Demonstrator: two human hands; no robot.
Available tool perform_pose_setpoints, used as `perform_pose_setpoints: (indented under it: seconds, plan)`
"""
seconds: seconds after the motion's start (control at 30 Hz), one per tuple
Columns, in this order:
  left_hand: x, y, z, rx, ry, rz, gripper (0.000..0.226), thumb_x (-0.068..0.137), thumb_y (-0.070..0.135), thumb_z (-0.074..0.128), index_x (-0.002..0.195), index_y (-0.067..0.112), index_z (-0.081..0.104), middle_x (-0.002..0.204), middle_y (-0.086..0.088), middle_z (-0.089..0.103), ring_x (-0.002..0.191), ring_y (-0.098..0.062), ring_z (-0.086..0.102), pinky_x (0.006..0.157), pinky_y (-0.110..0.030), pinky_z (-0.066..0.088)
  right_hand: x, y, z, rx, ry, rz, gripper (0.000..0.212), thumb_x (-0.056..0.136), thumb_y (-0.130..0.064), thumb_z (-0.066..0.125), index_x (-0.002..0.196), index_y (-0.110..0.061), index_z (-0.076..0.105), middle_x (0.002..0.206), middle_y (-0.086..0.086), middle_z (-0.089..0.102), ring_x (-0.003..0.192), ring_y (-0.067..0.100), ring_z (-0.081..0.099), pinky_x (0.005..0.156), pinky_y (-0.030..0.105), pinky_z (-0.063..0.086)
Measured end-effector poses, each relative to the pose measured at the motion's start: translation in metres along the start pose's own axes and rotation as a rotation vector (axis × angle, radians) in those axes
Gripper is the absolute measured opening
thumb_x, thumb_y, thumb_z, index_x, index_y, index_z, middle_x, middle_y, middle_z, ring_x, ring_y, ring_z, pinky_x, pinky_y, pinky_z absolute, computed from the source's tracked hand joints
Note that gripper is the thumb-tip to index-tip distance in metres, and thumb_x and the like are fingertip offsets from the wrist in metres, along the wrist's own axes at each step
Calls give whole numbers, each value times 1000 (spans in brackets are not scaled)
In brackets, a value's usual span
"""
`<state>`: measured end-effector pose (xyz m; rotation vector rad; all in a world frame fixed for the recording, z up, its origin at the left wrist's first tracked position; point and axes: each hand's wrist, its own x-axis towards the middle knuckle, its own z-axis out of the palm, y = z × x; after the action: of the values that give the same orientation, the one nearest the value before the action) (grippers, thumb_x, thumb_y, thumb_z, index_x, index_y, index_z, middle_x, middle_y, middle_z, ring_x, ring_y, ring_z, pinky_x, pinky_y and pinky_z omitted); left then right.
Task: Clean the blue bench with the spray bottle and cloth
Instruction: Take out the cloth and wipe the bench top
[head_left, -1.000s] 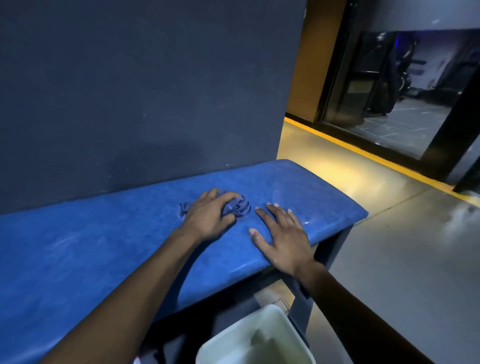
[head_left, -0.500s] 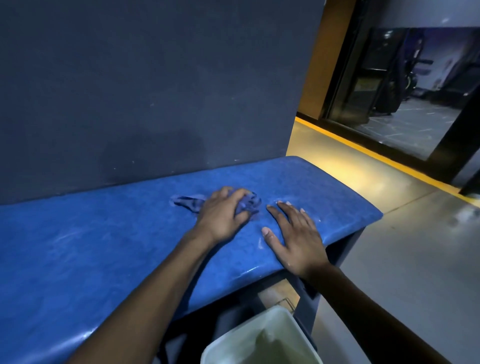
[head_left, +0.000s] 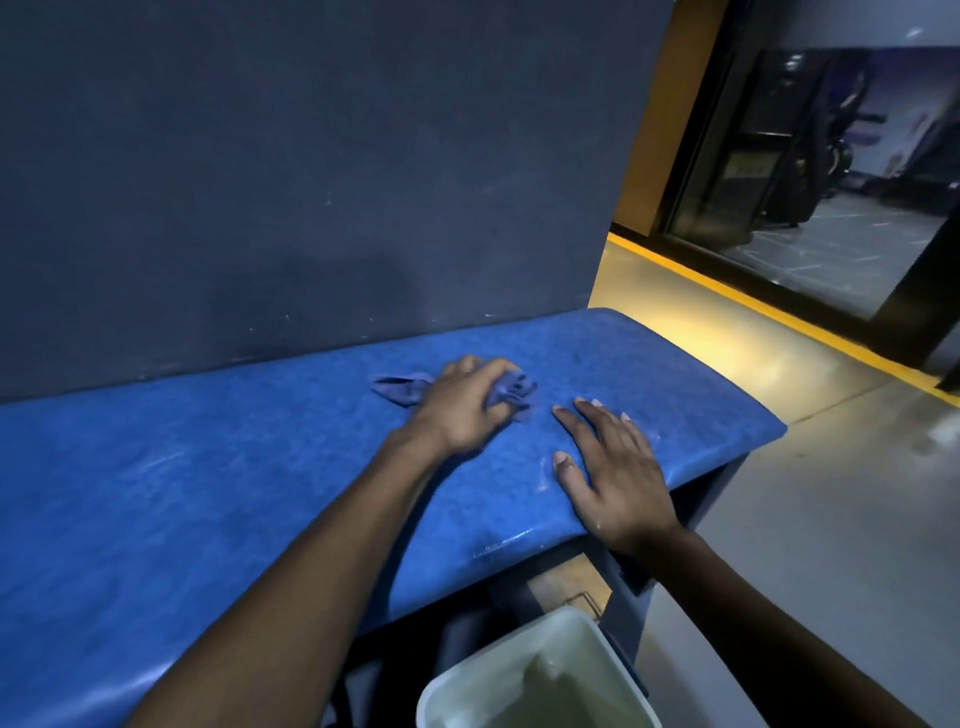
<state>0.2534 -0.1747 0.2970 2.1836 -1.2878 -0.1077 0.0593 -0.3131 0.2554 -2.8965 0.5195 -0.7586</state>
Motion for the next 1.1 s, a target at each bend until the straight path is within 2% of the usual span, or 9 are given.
perform_pose_setpoints:
  seconds: [0.1,0.17,0.27,0.37,0.5,0.63,0.87,1.0,1.1]
  plan:
    - [-41,7,-2,-73,-101,189,47,87,39,55,134,42,51,129,6,54,127,-17,50,110,-37,39,0,3,1,3,9,-6,61,99,-50,31,149,-20,48,156,7,47,148,25,37,124,47,21]
    - [-52,-8,-15,17,-42,211,52,89,47,50,140,42,48,140,10,52,138,-15,45,122,-47,26,0,4,2,0,-1,-9,60,99,-48,30,151,-22,46,157,6,45,149,25,36,125,47,20]
    - [-34,-27,-34,416,30,-65,70,86,72,30,153,50,30,162,15,35,157,-20,19,116,-73,-7,0,3,2,-2,-11,-7,60,99,-46,29,152,-23,44,157,5,44,149,24,34,125,45,18]
    - [-25,-14,-28,345,62,-278,64,94,64,46,153,49,28,162,-2,34,149,-35,30,115,-74,12,0,3,1,-2,-18,4,60,99,-46,28,152,-23,43,157,4,44,150,23,33,125,45,18]
    - [-55,10,-12,238,76,-131,57,91,50,50,146,47,37,140,-8,44,132,-35,44,109,-51,35,-2,2,0,-3,-37,11,61,99,-47,27,153,-23,42,158,4,43,150,23,32,126,45,16]
    - [-72,11,-10,143,42,38,58,82,46,47,140,47,41,138,-3,44,130,-27,39,107,-44,38,-1,2,-1,8,-27,11,61,99,-47,29,153,-23,43,158,5,44,150,24,33,126,46,17]
    - [11,3,-2,202,102,-99,52,89,35,60,140,35,49,140,-8,45,134,-34,39,108,-48,37,-1,-2,-3,9,-19,14,61,98,-47,28,151,-22,45,156,6,45,148,24,35,126,44,16]
    - [-40,10,-11,168,-18,86,54,85,42,55,138,39,47,136,-3,46,127,-28,44,106,-45,39,-1,0,-3,16,-17,17,61,98,-47,28,151,-22,46,156,6,45,149,24,35,125,45,17]
    - [-80,-9,-24,161,29,108,57,81,48,48,137,42,47,134,1,48,124,-24,46,104,-41,41,-1,-1,-1,19,-27,16,61,98,-47,27,152,-23,44,157,5,44,150,23,33,126,45,17]
